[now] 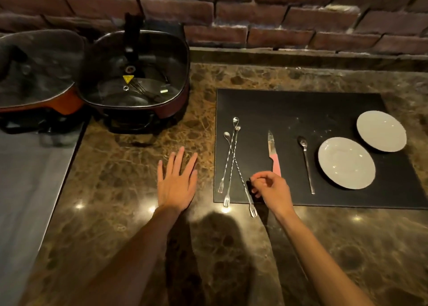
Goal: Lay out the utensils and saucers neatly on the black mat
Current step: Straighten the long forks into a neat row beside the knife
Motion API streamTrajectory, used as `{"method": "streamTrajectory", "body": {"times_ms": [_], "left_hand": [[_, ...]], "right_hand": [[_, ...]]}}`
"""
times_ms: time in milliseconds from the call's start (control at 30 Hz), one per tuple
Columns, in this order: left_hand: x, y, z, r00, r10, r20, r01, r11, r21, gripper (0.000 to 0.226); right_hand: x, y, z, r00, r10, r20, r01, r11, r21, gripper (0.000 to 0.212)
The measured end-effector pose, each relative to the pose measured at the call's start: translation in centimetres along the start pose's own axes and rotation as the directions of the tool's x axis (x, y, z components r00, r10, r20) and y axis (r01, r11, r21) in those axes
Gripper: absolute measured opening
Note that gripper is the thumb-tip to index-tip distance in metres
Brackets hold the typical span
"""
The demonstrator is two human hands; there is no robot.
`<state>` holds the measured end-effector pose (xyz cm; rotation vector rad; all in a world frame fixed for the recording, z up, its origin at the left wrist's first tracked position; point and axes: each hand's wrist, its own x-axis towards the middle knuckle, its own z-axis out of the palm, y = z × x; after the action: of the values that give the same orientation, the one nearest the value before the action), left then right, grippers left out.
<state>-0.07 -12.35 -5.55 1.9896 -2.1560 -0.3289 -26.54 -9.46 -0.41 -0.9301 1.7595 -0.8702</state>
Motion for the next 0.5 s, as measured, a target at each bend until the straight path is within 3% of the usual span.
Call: {"method": "streamTrajectory", "body": {"times_ms": [133,300,500], "left_hand": [[1.6,0.0,1.4,0.996,-0.018,0.087,0.014,0.999,0.049,0.058],[1.6,0.3,1.8,0.995,-0.057,0.084,0.054,0.998,0.029,0.057],[1.4,0.1,1.9,0.999,0.02,-0.049,-0.017,0.997,0.07,0.052]], "right_hand": [[1.1,-0.5,1.0,1.0,-0.008,0.004,0.008,1.0,-0.021,0.005],[2.5,-1.6,2.0,1.0,-0.002,-0.012,0.002,0.999,-0.038,0.009],[5.3,-3.3,3.7,0.999,-0.038,-0.025,0.033,0.986,-0.165,0.016]]}}
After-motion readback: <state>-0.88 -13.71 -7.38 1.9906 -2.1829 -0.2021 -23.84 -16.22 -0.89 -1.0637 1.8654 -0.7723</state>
